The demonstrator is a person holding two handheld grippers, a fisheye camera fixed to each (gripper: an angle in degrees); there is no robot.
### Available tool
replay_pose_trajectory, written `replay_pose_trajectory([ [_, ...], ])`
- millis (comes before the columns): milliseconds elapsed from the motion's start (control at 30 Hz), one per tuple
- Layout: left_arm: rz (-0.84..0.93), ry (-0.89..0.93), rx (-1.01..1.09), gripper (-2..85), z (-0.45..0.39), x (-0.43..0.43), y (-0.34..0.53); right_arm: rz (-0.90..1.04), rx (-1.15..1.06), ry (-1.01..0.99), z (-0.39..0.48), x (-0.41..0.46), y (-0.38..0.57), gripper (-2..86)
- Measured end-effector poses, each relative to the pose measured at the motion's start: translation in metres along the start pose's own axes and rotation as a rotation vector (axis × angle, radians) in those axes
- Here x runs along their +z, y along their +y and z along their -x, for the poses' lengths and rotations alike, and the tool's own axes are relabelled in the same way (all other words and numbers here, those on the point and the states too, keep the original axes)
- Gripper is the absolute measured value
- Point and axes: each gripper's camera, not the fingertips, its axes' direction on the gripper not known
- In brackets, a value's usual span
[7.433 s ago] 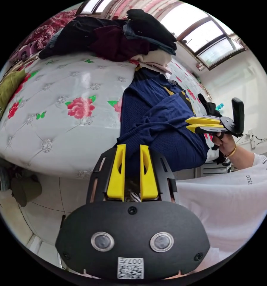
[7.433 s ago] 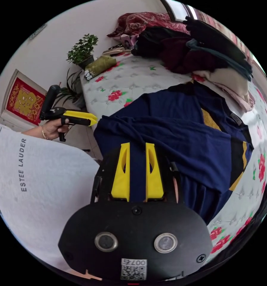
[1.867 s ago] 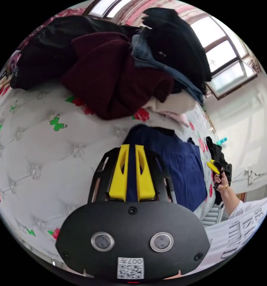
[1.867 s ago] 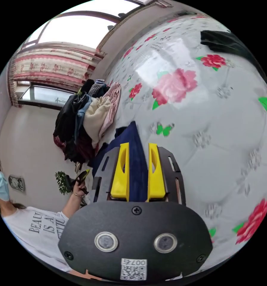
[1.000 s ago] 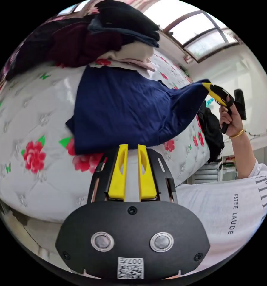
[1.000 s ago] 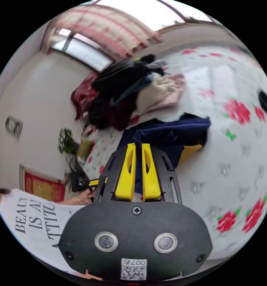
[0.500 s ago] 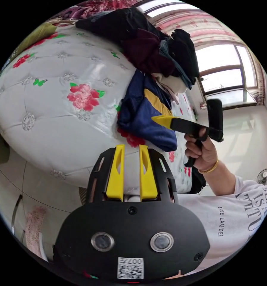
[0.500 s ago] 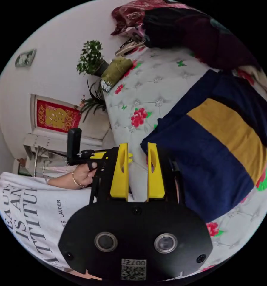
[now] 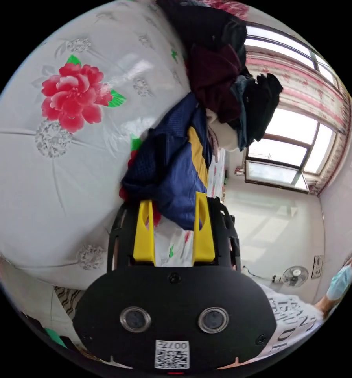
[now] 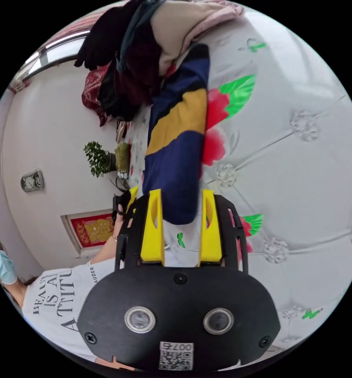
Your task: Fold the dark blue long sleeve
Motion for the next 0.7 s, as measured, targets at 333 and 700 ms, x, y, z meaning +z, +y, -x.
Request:
replay_pose_trajectory([
  [333, -0.059, -0.252, 0.064, 5.8, -0.015, -0.101, 0.044, 0.351, -0.203, -0.114, 0.027, 0.052, 0.048, 10.1],
  [700, -0.007, -0.108, 0.043, 16.0, -0.018, -0.104, 0.115, -0.032, 0.009, -0.128, -0.093, -0.108, -0.013, 11.0],
])
